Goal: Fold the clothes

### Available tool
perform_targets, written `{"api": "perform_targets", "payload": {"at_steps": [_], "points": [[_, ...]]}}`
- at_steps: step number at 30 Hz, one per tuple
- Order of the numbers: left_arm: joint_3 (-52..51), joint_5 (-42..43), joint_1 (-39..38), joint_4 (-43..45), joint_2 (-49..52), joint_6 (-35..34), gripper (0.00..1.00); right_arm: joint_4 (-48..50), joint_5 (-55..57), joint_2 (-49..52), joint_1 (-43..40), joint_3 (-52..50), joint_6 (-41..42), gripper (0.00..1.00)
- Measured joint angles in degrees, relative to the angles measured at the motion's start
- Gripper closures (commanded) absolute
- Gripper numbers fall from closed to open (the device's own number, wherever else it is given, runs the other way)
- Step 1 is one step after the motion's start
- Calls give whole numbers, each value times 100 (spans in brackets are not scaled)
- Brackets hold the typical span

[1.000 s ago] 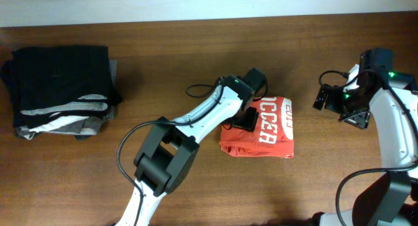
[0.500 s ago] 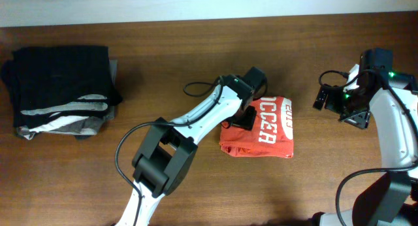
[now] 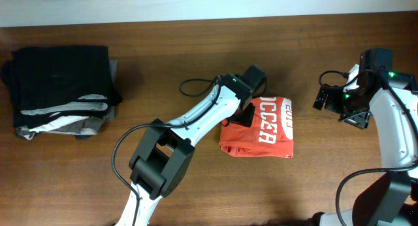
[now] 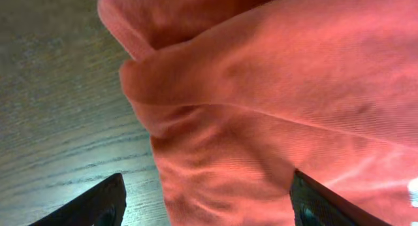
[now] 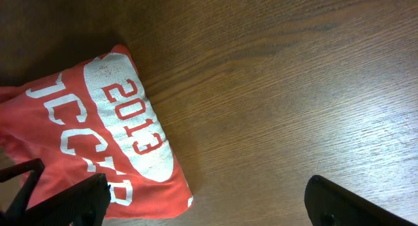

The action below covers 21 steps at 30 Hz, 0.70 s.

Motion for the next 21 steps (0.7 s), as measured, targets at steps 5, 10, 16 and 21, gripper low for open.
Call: {"api": "perform_targets", "payload": {"at_steps": [5,10,16,21], "points": [[-291,2,0,155,0,-142,18,0,0,0,0,0,2,1],[-422,7,0,275,-22,-205,18,0,0,0,2,0,2,1],[-404,-9,31,118,-66,-225,14,0,0,0,0,0,2,1],[-280,361,216,-188,-269,-293,6,0,0,0,2,0,2,1]]}}
